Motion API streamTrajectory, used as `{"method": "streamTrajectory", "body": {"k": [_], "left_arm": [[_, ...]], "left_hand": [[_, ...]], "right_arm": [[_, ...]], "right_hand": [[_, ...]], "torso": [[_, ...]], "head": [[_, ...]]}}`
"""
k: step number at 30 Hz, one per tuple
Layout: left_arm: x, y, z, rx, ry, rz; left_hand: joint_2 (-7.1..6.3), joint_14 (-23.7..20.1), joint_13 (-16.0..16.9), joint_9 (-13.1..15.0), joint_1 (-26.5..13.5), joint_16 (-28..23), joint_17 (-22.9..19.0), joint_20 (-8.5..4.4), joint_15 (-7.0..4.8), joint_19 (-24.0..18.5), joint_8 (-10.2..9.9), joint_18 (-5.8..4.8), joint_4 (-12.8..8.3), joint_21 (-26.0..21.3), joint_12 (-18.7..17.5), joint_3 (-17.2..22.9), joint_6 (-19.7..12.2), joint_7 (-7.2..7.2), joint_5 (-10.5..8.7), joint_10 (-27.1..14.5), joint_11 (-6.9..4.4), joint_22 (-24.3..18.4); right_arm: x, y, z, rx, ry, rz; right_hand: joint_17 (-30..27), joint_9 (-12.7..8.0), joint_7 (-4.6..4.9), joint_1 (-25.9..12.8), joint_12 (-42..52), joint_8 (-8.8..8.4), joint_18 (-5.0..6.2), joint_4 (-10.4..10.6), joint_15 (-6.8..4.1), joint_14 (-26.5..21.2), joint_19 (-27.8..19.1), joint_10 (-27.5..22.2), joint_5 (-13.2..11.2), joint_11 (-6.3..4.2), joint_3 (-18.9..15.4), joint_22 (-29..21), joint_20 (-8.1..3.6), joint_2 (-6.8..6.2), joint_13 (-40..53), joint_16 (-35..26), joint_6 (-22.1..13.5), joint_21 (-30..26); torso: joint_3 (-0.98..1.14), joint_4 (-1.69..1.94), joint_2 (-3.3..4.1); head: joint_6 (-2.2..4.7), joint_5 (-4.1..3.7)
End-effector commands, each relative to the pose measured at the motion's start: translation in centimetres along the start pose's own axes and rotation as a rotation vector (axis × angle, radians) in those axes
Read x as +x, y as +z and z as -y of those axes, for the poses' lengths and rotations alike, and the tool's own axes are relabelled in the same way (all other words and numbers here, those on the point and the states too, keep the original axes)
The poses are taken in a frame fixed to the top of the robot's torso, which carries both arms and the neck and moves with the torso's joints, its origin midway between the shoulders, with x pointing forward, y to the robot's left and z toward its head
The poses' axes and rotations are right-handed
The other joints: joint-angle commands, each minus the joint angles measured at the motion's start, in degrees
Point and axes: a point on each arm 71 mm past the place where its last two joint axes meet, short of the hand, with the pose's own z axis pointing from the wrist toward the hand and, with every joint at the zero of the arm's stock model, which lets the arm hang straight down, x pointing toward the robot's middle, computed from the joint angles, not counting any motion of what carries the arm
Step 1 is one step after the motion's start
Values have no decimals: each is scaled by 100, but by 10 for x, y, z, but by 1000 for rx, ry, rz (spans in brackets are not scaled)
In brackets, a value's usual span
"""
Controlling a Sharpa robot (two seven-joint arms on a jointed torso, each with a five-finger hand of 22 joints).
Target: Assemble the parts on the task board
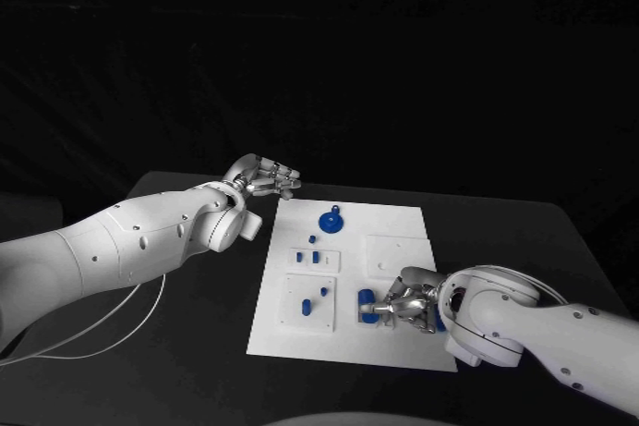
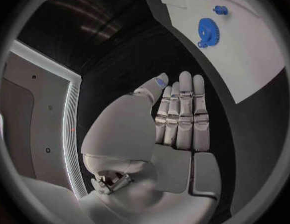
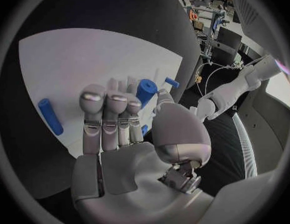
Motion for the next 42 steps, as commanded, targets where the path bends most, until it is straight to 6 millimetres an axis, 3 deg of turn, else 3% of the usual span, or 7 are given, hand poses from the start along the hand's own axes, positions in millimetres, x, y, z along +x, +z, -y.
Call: {"method": "streamTrajectory", "body": {"k": [1, 11, 14, 16, 24, 30, 42], "left_arm": [[2, 0, 0, 1, -9, -10], [2, 0, -1, -8, -8, -10], [2, 0, -2, -9, -8, -10], [1, -1, -2, -10, -8, -10], [1, -1, -3, -15, -5, -8], [1, -1, -4, -15, -4, -7], [1, -1, -4, -15, -5, -9]], "left_hand": [[21, 15, 3, 3, -33, 20, 6, 11, 22, 48, -14, -73, 43, -11, 28, -7, -49, 11, -31, -27, -17, -23], [23, 16, 3, 2, -22, 19, 6, 9, 20, 51, -14, -72, 43, -8, 28, 0, -51, 12, -16, -26, -18, -25], [23, 16, 3, 2, -22, 19, 6, 9, 20, 51, -14, -72, 43, -8, 28, 0, -51, 12, -16, -26, -18, -25], [23, 16, 3, 2, -22, 19, 6, 9, 20, 51, -14, -72, 43, -8, 28, 0, -51, 12, -16, -26, -18, -25], [25, 15, 3, 2, -11, 18, 5, 7, 20, 50, -16, -70, 42, -5, 28, 6, -63, 17, -1, -30, -16, -16], [25, 15, 3, 2, -11, 18, 5, 7, 20, 50, -16, -70, 42, -5, 28, 6, -63, 17, -1, -30, -16, -16], [29, 16, 3, 2, -10, 19, 5, 8, 21, 44, -14, -70, 48, -7, 28, 7, -63, 16, -12, -31, -16, 9]], "right_arm": [[0, -2, -1, -14, 17, -7], [-4, -10, -2, -48, 46, -38], [-4, -11, -2, -57, 45, -49], [-5, -11, -3, -66, 50, -51], [-6, -12, -2, -80, 62, -62], [-6, -12, -1, -76, 61, -64], [-10, -7, -1, -40, 46, 4]], "right_hand": [[-10, 14, -4, 13, 29, 28, 55, 72, 23, 14, 298, 17, -8, 22, 14, 4, 29, -21, -13, 25, 41, 32], [-16, 149, -11, 112, 75, 31, 53, 255, 20, 11, 297, 7, 5, 20, 174, 6, 27, -246, 14, 34, 53, 48], [-9, 161, -16, 369, 70, 30, 48, -55, 14, 10, 297, 7, 869, 17, 138, 11, 20, -211, 15, 39, 63, 57], [-18, 128, -22, 724, 46, 24, 45, -635, 9, 7, 294, -8, 1286, 10, 102, 3, 20, -105, 9, 22, 52, 34], [-2, -81, -57, 804, 47, 22, 29, -1071, -5, 9, 295, -6, 1697, -15, 729, 24, 5, -274, 18, 26, 83, 48], [14, -248, -68, 671, 38, 28, 17, -1186, -10, 9, 295, -7, 1921, -27, 1582, 48, -5, -570, 26, 22, 115, 41], [21, -143, -104, 479, 63, 27, -4, -1218, -27, 12, 300, 29, 1824, -54, 1985, 67, -23, -457, 42, 28, 149, 61]], "torso": [[-1, 0, 3], [2, 6, 3], [1, 8, 2], [-1, 3, 3], [0, 10, 3], [-5, 5, 3], [-8, 12, 4]], "head": [[8, -2], [8, -6], [-3, -14], [-12, -18], [-16, -10], [-14, -7], [-32, -5]]}}
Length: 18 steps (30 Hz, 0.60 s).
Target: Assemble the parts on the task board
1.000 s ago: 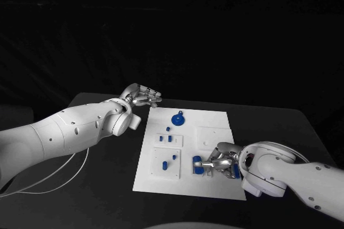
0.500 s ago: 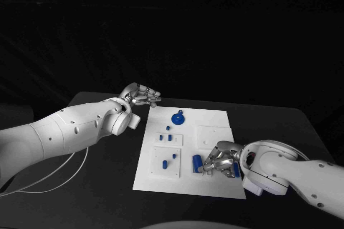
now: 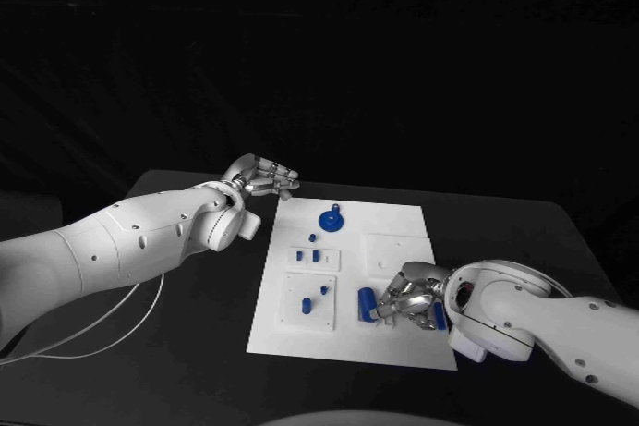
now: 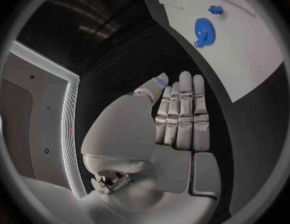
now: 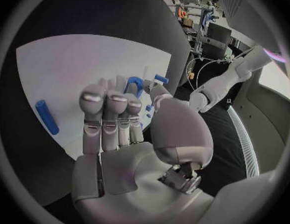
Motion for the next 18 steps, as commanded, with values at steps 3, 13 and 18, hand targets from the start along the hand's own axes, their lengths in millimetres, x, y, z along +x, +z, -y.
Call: {"method": "streamTrajectory", "body": {"k": [3, 13, 18], "left_arm": [[3, 0, -1, 2, -9, -12], [2, -1, -1, 1, -9, -12], [2, -1, -1, 1, -9, -12]], "left_hand": [[29, 15, 3, 2, -10, 19, 5, 8, 21, 44, -15, -70, 33, -7, 28, -9, -45, -6, -12, -31, -16, 5], [29, 15, 3, 2, -10, 19, 5, 8, 21, 44, -15, -70, 33, -7, 28, -9, -45, -6, -12, -31, -16, 5], [29, 15, 3, 2, -10, 19, 5, 8, 21, 44, -15, -70, 33, -7, 28, -9, -45, -6, -12, -31, -16, 5]], "right_arm": [[-2, 3, 0, 14, -20, 40], [2, 8, -4, 11, -20, 38], [4, 10, -4, 11, -21, 33]], "right_hand": [[5, 23, 1, -96, 21, 27, -8, -28, -31, 16, 300, 11, -130, -32, 218, 9, -25, -7, 13, 8, 41, 41], [1, 30, -2, -119, 22, 28, -13, -56, -32, 15, 299, 15, -198, -35, 320, 8, -26, -17, 14, 7, 49, 42], [3, 30, -3, -114, 31, 27, -15, -67, -32, 15, 299, 19, -203, -36, 332, 9, -27, -24, 19, 11, 52, 44]], "torso": [[-3, 3, -1], [-3, 2, -1], [-1, -4, 0]], "head": [[-17, 4], [-31, 19], [-40, 26]]}}
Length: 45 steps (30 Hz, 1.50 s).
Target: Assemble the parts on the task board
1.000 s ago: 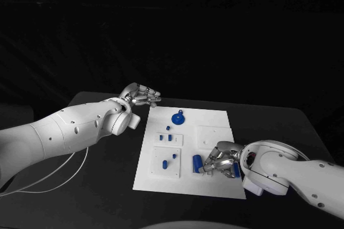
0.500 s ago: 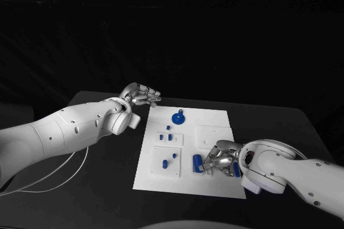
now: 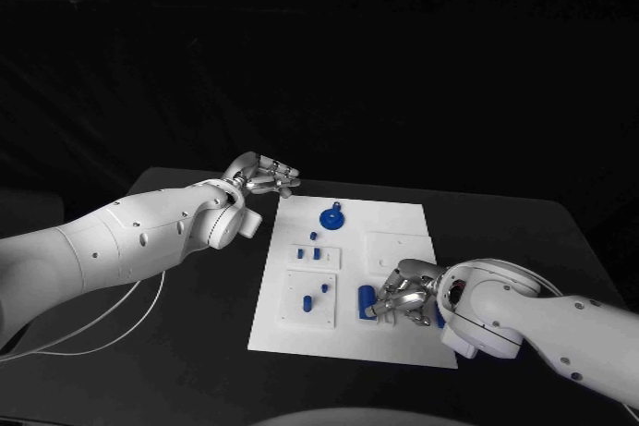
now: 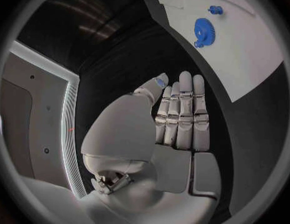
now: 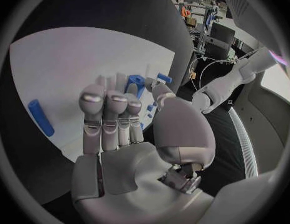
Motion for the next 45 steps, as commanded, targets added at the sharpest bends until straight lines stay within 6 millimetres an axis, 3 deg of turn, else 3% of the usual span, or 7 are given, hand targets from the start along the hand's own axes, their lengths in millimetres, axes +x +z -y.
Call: {"method": "streamTrajectory", "body": {"k": [1, 10, 18, 37, 39, 42, 45], "left_arm": [[2, -1, -1, 2, -9, -12], [2, -1, -1, 1, -10, -13], [1, -1, -1, -1, -9, -10], [0, -1, -2, -4, -8, -8], [1, -1, -2, -4, -8, -9], [1, -1, -2, -5, -9, -9], [1, -1, -2, -5, -8, -8]], "left_hand": [[29, 16, 3, 2, -10, 18, 5, 8, 21, 44, -15, -70, 33, -7, 28, -9, -45, -6, -12, -31, -16, 6], [22, 18, 3, 2, -18, 20, 5, 11, 23, 47, -16, -69, 53, -10, 27, -10, -65, -2, -14, -41, -13, -6], [22, 18, 3, 2, -18, 20, 5, 11, 23, 47, -16, -69, 53, -10, 27, -10, -65, -2, -14, -41, -13, -6], [16, 17, 2, 2, -17, 18, 4, 12, 24, 48, -16, -69, 60, -10, 27, -7, -87, 5, -14, -44, -10, -13], [16, 17, 2, 2, -17, 18, 4, 12, 24, 48, -16, -69, 60, -10, 27, -7, -87, 5, -14, -44, -10, -13], [16, 17, 2, 2, -17, 18, 4, 12, 24, 48, -16, -69, 60, -10, 27, -7, -87, 5, -14, -44, -10, -13], [16, 17, 2, 2, -17, 18, 4, 12, 24, 48, -16, -69, 60, -10, 27, -7, -87, 5, -14, -44, -10, -13]], "right_arm": [[0, 1, 1, 4, -11, 12], [3, 4, 4, 21, -31, -14], [7, 7, 8, 34, -10, -10], [-13, -2, 13, 24, 83, 88], [-19, -4, 11, 15, 102, 103], [-33, -9, 9, 1, 126, 134], [-46, -15, 10, -3, 136, 161]], "right_hand": [[4, 2, -3, -45, 31, 27, -14, -11, -24, 6, 299, 19, -26, -36, 42, 3, -27, -2, 9, 11, 52, 20], [0, -95, 3, 5, 13, 23, -26, -206, -22, 3, 296, 8, -201, -33, 176, 7, -28, -8, 2, 4, 64, 15], [-9, -114, 10, -25, 19, 27, -28, -187, -17, 5, 298, 20, -847, -28, 258, 5, -25, 17, 1, -8, 78, 5], [-38, 211, 26, -148, 53, 32, 15, 957, -2, 4, 300, 42, -1206, -10, -303, -46, -9, -149, 11, 0, 111, 22], [-38, 259, 39, -287, 57, 36, 26, 1228, 1, 6, 300, 42, -1430, 4, -721, -53, -1, -4, 13, 6, 104, 18], [-43, 328, 44, -318, 74, 34, 37, 1003, 1, 9, 300, 44, -1075, 12, -2198, -59, 5, 706, 23, 16, 62, 40], [-47, 320, 47, -214, 79, 29, 36, 867, 2, 5, 299, 46, -925, 7, -2505, -60, 5, 823, 22, 27, 70, 60]], "torso": [[2, -5, 2], [7, -6, 0], [5, -7, -2], [5, -12, -5], [7, -8, -3], [14, -7, -3], [10, -7, -7]], "head": [[-8, 2], [-24, 1], [-24, -3], [23, -35], [33, -54], [38, -71], [45, -93]]}}
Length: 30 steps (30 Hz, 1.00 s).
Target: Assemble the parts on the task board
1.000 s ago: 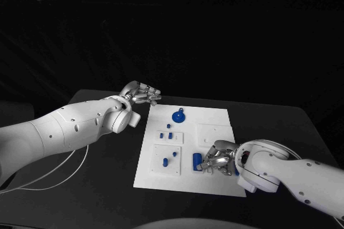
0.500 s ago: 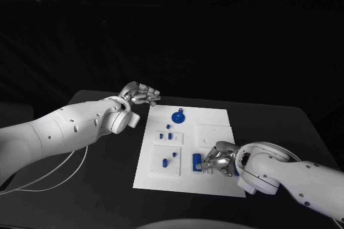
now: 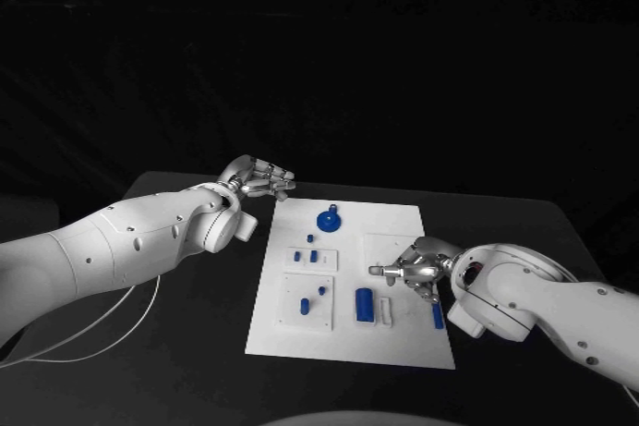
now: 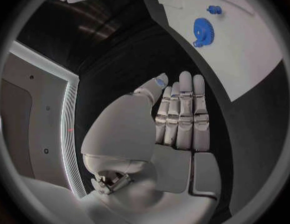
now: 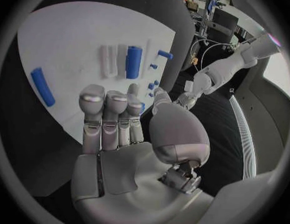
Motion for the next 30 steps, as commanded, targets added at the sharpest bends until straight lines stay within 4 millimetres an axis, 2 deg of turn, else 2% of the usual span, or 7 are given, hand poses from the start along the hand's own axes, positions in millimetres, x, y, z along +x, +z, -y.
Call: {"method": "streamTrajectory", "body": {"k": [1, 6, 12, 15, 17, 21, 30], "left_arm": [[3, 0, -1, 1, -9, -10], [4, 0, -1, 6, -9, -9], [5, 0, 0, 11, -9, -8], [5, 0, 0, 15, -13, -7], [6, 0, 0, 17, -14, -8], [6, 0, 0, 21, -18, -8], [4, -1, -1, 21, -26, -3]], "left_hand": [[16, 17, 2, 2, -17, 18, 5, -8, 24, 28, -16, -69, 27, -10, 27, -6, -46, 5, -14, -44, -10, -5], [11, 20, 3, 2, -25, 19, 5, -6, 25, 32, -15, -68, 39, -11, 28, -6, -53, 5, -16, -50, -9, -18], [0, 23, 3, 2, -34, 22, 6, -4, 25, 41, -16, -69, 57, -14, 28, -9, -56, 4, -31, -45, -11, -53], [24, 28, 3, 3, -103, 25, 7, 10, 32, 44, -12, -77, 138, -25, 29, -26, -44, -13, -148, -44, -14, -114], [35, 32, 4, 3, -121, 27, 8, 20, 36, 57, -14, -84, 186, -31, 29, -54, -49, -19, -424, -47, -15, -195], [41, 40, 5, 4, -136, 26, 6, 32, 43, 94, -13, -99, 305, -33, 31, -136, -52, -26, -652, -51, -13, -444], [26, 66, 7, 3, -178, 4, -14, 41, 63, 198, -15, -137, 631, -24, 34, -394, -107, -14, -824, -56, -2, -1091]], "right_arm": [[-11, -3, 2, -7, 29, 24], [-31, -5, 21, 48, 16, 12], [-48, -9, 53, 138, -75, -26], [-49, -13, 67, 173, -115, -50], [-47, -16, 75, 195, -149, -66], [-39, -20, 88, 228, -222, -94], [-23, -22, 98, 253, -322, -125]], "right_hand": [[-3, -1, 6, 70, 23, 12, 36, -101, -4, 12, 300, 0, 103, -5, -153, -5, 3, 91, 6, 33, -7, 39], [1, -58, 4, 196, 30, 10, 12, -407, -6, 9, 298, 2, 269, -10, -142, 9, -2, 155, 11, 47, -2, 66], [60, -104, -5, 263, 159, 9, -19, -642, -7, 10, 296, 26, 346, -15, -110, 58, -6, 147, 104, 106, 2, 114], [144, -291, 11, 273, 174, 9, -37, -743, 0, 5, 295, 21, 341, -2, -67, 104, -3, 156, 133, 171, -17, 143], [156, -423, 23, 269, 160, 7, -35, -761, 6, 4, 294, 15, 338, 0, -44, 115, 0, 167, 131, 168, -43, 137], [169, -701, 60, 182, 109, 4, -20, -723, 24, 4, 294, -10, 316, 25, -84, 122, 20, 161, 111, 147, -100, 96], [203, -876, 86, 125, 87, 9, -16, -674, 35, 10, 297, -26, 229, 43, -193, 152, 32, 180, 104, 136, -125, 84]], "torso": [[1, 0, -4], [-6, 5, -1], [-9, -7, -2], [-16, -4, -9], [-21, -8, -12], [-1, -8, 0], [-10, -4, 1]], "head": [[12, -33], [48, -81], [49, -219], [60, -270], [58, -314], [45, -358], [15, -376]]}}
